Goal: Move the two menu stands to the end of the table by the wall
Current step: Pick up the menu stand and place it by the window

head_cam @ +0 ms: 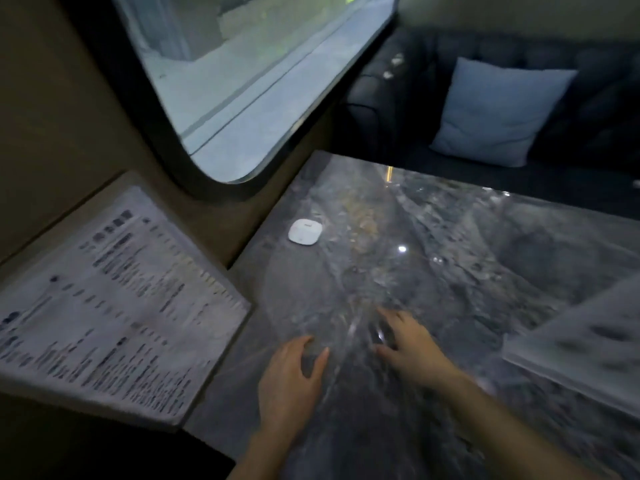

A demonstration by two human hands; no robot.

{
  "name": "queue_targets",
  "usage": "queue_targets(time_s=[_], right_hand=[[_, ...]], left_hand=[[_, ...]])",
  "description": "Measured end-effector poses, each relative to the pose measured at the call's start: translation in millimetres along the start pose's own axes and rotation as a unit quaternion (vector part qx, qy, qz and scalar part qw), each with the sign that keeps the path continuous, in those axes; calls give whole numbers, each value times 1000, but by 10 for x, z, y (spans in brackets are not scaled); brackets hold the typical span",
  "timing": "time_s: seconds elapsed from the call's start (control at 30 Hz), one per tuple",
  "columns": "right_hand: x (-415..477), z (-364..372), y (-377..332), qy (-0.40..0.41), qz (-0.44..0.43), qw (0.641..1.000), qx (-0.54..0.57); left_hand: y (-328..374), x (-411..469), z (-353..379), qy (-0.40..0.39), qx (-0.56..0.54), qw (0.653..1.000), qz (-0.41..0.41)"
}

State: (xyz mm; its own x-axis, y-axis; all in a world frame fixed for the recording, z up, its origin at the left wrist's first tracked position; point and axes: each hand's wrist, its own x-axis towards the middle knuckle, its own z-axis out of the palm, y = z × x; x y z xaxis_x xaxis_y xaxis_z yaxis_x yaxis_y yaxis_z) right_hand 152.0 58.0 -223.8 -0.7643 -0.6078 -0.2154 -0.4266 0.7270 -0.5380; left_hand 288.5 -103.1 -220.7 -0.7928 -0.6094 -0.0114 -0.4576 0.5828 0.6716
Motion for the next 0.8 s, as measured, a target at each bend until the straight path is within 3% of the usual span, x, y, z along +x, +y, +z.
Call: queue_targets(time_s=[0.1,0.43,0.57,0.8], right_hand=[[-363,-180,363,57,61,996,36],[-1661,-583,1328,168,273,945,69],[-2037,-766,1645,212,319,917,117],[-2287,-1089,1998,334,396,833,193]], left_hand=[[253,43,218,-69,-9,995,73],[1301,-131,933,-189,-55,958,211],[1614,-202,1159,-226,-81,945,223],[2091,-241,1468,-245,-106,938,220]])
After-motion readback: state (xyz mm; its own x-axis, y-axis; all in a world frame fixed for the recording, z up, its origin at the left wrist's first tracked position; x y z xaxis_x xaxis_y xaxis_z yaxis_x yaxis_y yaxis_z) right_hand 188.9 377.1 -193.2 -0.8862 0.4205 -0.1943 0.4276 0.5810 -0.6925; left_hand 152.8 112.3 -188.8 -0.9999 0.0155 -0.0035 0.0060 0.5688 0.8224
